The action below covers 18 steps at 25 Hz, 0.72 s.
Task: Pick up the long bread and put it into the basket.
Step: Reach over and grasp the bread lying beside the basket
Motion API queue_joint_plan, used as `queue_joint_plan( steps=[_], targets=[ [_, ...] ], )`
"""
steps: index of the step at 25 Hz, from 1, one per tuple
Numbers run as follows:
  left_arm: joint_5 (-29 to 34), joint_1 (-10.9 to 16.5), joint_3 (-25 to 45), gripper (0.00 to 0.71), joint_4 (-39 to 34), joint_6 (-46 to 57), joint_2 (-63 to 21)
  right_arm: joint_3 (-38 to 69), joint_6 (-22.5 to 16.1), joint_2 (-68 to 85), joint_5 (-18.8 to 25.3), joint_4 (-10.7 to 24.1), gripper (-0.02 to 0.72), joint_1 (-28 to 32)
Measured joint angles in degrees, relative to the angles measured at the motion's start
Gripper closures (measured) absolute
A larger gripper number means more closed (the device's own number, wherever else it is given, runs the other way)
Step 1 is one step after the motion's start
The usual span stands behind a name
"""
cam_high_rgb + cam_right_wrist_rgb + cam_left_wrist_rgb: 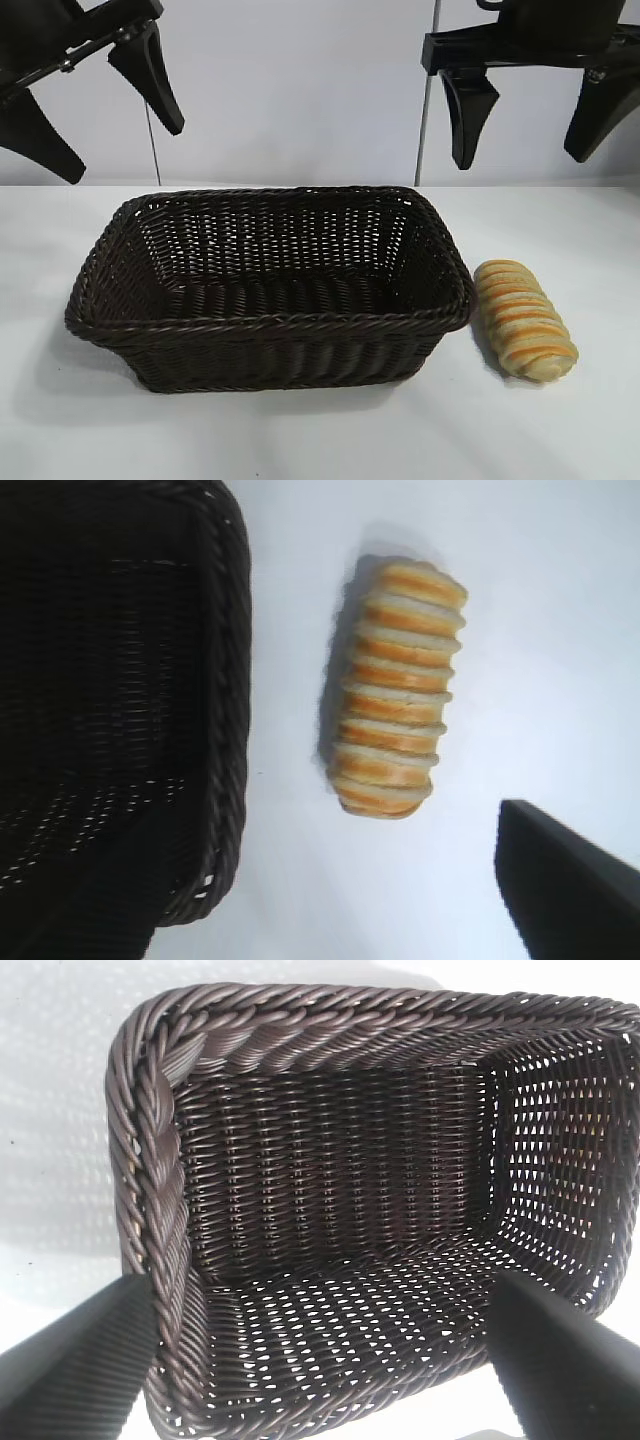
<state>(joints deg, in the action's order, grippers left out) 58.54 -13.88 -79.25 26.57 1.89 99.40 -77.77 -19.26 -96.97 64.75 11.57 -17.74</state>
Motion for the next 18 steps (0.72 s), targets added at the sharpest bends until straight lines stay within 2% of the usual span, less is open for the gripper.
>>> queue_joint_plan(
  steps=[2,5,8,11,14,18],
  targets=[
    [0.00,0.00,0.00,0.062,0.00,0.00,0.00,3.78,-0.05,0.00,-2.13,0.00,0.071,2.29],
    [0.00,0.00,0.00,0.062,0.00,0.00,0.00,8.43,-0.24,0.00,-7.82,0.00,0.071,3.91],
    [-0.05,0.00,0.00,0.062,0.00,0.00,0.00,12.59,-1.14,0.00,-15.49,-0.64,0.071,4.05],
    [-0.39,0.00,0.00,0.062,0.00,0.05,0.00,16.24,-2.09,0.00,-21.37,-1.02,0.071,4.05],
    [-0.54,0.00,0.00,0.062,0.00,0.05,0.00,18.24,-3.21,-0.49,-24.79,-0.78,0.071,4.10],
    [-0.84,0.00,0.00,0.062,0.00,0.05,0.00,18.51,-3.69,-2.87,-27.10,-0.64,0.071,4.10]
  ],
)
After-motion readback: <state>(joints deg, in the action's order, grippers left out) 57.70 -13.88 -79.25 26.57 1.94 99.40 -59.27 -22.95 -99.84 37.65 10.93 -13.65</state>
